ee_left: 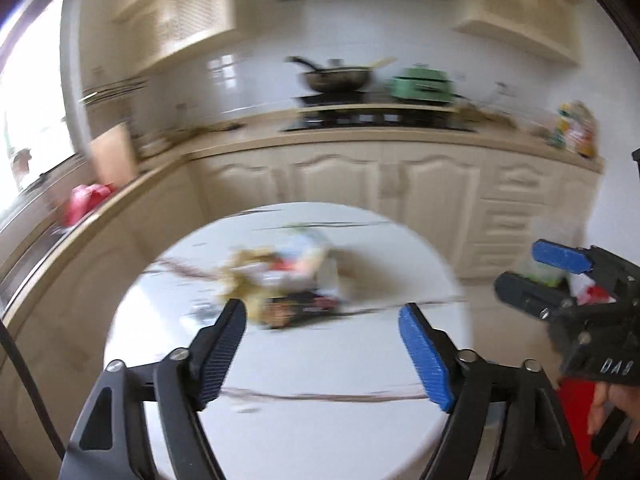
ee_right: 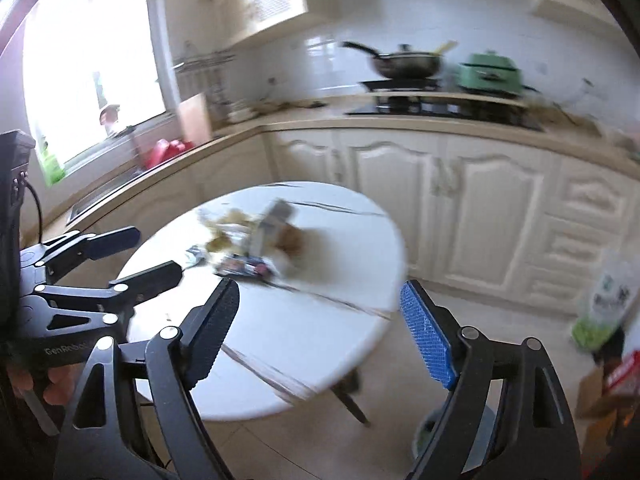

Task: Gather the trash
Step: 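Move both open tools back over the table, then grasp the silver wrapper with the left tool while the right tool grasps the milk carton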

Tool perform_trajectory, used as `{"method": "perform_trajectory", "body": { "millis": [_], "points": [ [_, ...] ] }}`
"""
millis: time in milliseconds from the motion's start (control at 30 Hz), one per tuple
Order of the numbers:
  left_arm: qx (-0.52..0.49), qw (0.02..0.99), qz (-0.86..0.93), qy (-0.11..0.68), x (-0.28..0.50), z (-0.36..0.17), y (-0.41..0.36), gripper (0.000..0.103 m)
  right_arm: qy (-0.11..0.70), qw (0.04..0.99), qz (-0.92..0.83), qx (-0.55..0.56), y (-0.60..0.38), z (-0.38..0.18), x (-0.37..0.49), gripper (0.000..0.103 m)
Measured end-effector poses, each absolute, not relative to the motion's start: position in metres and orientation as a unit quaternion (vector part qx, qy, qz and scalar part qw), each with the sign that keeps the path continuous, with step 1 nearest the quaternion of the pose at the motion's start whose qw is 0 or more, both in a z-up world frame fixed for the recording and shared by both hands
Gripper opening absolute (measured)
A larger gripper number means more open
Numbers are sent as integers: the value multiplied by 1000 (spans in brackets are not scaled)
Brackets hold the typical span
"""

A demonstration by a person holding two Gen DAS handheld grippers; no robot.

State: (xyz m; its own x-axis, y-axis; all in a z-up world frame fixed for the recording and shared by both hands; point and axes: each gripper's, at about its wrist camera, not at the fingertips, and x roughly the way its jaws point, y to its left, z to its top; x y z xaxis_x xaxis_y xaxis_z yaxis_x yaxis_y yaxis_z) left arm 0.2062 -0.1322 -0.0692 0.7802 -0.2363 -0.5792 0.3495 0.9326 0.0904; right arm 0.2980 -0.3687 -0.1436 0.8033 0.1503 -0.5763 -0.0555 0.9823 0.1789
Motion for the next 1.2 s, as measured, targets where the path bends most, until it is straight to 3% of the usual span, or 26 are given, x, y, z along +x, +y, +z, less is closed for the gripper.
{"method": "perform_trajectory", "body": {
  "millis": [100, 167, 467, 567, 633, 667, 1200],
  "points": [
    [90, 943, -112, 300, 217, -70, -90, 83, 323, 942, 66, 63, -336, -149, 340, 90],
    [83, 943, -92, 309, 225, -71, -76, 87, 332, 939, 74, 46, -315, -157, 369, 91],
    [58, 927, -40, 369, 289, -102, -24, 87, 405, 909, 42, -93, -259, -228, 471, 91],
    [60, 921, -46, 383, 316, -117, -28, 87, 406, 908, 31, -100, -258, -244, 486, 87],
    [60, 915, -52, 396, 335, -126, -26, 87, 404, 908, 31, -103, -260, -251, 489, 73],
    [63, 913, -55, 399, 351, -130, -24, 87, 404, 908, 32, -103, -262, -254, 491, 61],
    [93, 881, -83, 457, 465, -196, -56, 86, 349, 931, 99, 27, -315, -229, 463, 57]
  ]
}}
